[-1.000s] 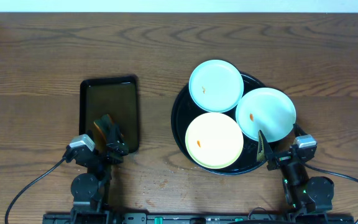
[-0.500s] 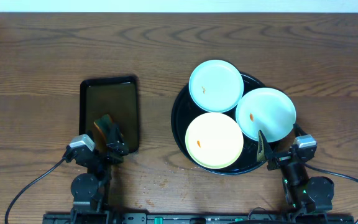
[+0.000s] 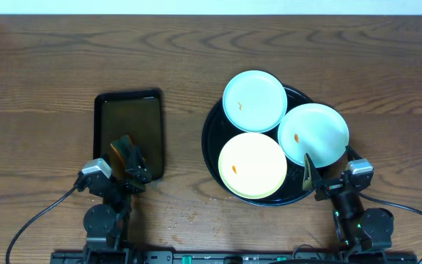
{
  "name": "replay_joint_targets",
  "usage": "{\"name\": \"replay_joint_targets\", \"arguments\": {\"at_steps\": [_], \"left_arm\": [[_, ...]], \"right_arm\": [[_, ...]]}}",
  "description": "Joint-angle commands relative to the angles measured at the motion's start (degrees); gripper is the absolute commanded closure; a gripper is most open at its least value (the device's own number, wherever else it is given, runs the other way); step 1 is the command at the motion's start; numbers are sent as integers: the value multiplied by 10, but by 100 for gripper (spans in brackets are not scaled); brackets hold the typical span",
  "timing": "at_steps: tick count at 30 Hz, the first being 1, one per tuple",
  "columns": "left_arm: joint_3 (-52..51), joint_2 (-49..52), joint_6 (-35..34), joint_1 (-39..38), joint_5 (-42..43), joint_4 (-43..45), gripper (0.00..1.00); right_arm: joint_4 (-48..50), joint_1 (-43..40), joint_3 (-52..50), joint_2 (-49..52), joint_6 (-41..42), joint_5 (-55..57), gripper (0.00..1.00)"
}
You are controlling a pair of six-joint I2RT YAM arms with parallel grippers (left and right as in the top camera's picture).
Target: Clean dirty plates on tray and stack at the side
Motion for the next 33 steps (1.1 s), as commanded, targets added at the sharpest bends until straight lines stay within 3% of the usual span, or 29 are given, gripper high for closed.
{"name": "replay_joint_targets", "arguments": {"at_steps": [1,17,26,33], "left_arm": [[-19,-4,1,-2,-7,-7,14],[-19,-4,1,-2,-7,-7,14],[-13,-4,-10,-2,124,38,14],[84,17,-7,-2,126,40,14]], "right_arm": [[-2,5,-1,-3,-5,3,1],[8,5,-1,-3,13,-7,1],[0,5,4,-3,58,-70,1],[-91,5,108,37,62,-127,1]]}}
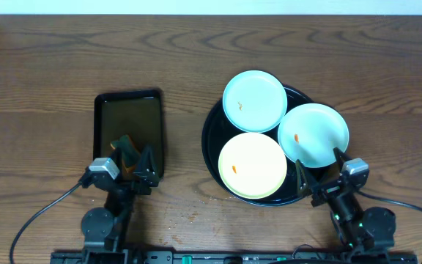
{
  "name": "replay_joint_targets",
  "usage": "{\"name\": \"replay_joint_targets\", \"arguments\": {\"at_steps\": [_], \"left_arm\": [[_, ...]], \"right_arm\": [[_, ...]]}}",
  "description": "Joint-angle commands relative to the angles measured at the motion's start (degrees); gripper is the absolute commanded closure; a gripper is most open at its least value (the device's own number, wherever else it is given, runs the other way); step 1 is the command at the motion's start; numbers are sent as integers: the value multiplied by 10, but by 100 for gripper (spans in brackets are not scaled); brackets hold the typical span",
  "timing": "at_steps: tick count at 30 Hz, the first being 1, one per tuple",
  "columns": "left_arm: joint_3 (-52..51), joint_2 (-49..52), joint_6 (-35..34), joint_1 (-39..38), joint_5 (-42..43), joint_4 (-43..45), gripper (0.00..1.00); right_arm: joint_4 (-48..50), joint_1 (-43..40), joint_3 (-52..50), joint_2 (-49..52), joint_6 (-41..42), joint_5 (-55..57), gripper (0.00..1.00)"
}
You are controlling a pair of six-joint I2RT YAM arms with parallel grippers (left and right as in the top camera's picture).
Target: Clean dirty plates on tray and stack at the side
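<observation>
Three plates sit on the round black tray (pixel 212 139) at the right: a pale blue plate (pixel 254 101) at the back, a second pale blue plate (pixel 313 134) at the right and a cream plate (pixel 252 165) in front. Each carries a small orange stain. An orange and green sponge (pixel 123 144) lies at the near end of the black rectangular tray (pixel 127 114) on the left. My left gripper (pixel 137 160) stands open at that near end, one finger against the sponge. My right gripper (pixel 318 167) is open at the round tray's near right rim, just under the right plate's edge.
The wooden table (pixel 196 59) stretches bare behind both trays. A few crumbs or specks lie on the wood between the trays near the front edge. Cables run from both arm bases along the near side.
My right gripper's fingers have spread apart, with one now by the right plate's near edge. The left gripper has shifted slightly and its fingers stand wider by the sponge. Plates and trays have not moved.
</observation>
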Motion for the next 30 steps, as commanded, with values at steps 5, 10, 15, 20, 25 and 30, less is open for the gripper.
{"name": "replay_joint_targets", "arguments": {"at_steps": [5,10,15,20,25,30], "left_arm": [[209,127,-3,-2,24,-136,14],[397,298,35,-2,24,-305,14],[550,431,89,-2,-23,-464,14],[581,499,116,-2,-51,-517,14],[570,556,63,-1,-145,-522,15],[563,689,-19,3,-150,-528,25]], "right_arm": [[-97,5,207,157,-28,-35,1],[-215,5,383,352,-37,-35,1],[-365,5,546,532,-44,-35,1],[-421,5,625,663,-49,-47,1],[-418,5,625,710,-46,-96,1],[-425,5,625,723,-48,-91,6]]}}
